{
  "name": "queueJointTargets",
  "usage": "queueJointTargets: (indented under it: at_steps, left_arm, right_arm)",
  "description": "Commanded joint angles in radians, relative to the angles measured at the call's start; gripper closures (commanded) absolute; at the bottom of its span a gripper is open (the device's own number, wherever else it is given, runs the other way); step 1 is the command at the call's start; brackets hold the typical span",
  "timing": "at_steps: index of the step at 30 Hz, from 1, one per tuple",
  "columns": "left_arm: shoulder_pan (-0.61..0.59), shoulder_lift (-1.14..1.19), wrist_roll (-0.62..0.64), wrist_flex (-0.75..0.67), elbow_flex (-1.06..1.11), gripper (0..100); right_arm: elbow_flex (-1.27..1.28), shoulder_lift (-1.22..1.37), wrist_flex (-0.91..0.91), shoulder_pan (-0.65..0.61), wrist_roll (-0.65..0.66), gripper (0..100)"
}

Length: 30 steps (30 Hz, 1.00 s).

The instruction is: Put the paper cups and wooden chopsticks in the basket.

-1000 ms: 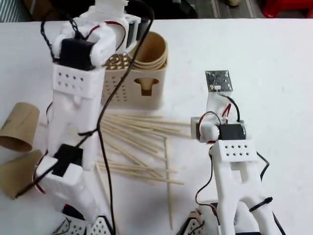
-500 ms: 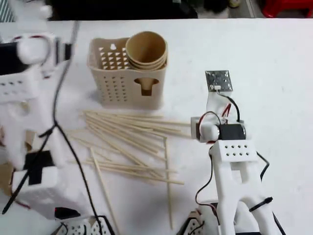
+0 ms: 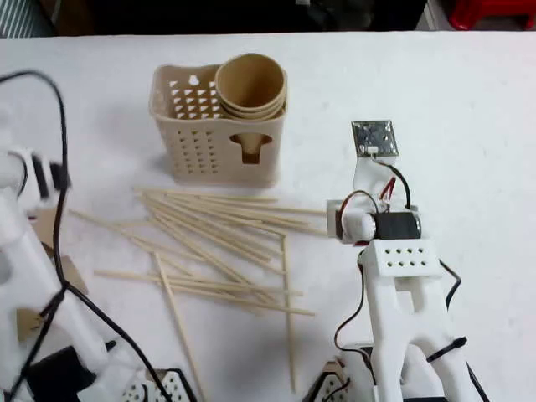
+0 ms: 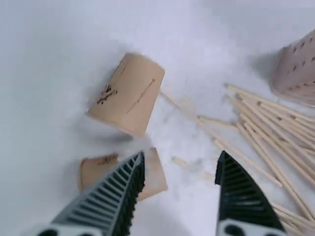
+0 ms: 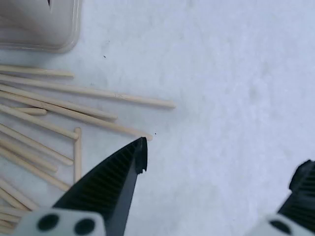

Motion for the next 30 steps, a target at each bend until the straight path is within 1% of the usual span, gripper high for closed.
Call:
queueJointTargets:
  at_steps: [1, 5, 8, 11, 16, 19, 22, 26, 30]
  left_arm:
    - [-0.102, -0.047, 0.000, -0.046, 0.167, 69]
    - [-0.216, -0.053, 0.034, -0.130, 0.293, 63]
    - [-0.263, -0.045, 0.041, -0.224, 0.400, 62]
    - [-0.265, -0.045, 0.040, -0.325, 0.531, 62]
    - [-0.265, -0.045, 0.052, -0.555, 0.698, 62]
    - [-0.265, -0.045, 0.117, -0.715, 0.779, 62]
    - [-0.263, -0.045, 0.138, -0.853, 0.853, 62]
    - [-0.226, -0.045, 0.135, -0.959, 0.901, 69]
    - [-0.188, -0.045, 0.135, -0.991, 0.896, 77]
  right_arm:
    - [-0.005, -0.002, -0.018, 0.002, -0.008, 55.9]
    - [-0.005, -0.002, -0.018, 0.002, -0.008, 55.9]
    - [-0.005, -0.002, -0.018, 0.002, -0.008, 55.9]
    - [-0.005, -0.002, -0.018, 0.002, -0.008, 55.9]
    - [-0.005, -0.002, -0.018, 0.002, -0.008, 55.9]
    - [-0.005, -0.002, -0.018, 0.002, -0.008, 55.9]
    - [-0.005, -0.002, -0.018, 0.002, -0.008, 55.9]
    - [-0.005, -0.002, -0.018, 0.002, -0.008, 55.9]
    - [-0.005, -0.002, -0.018, 0.002, -0.008, 55.9]
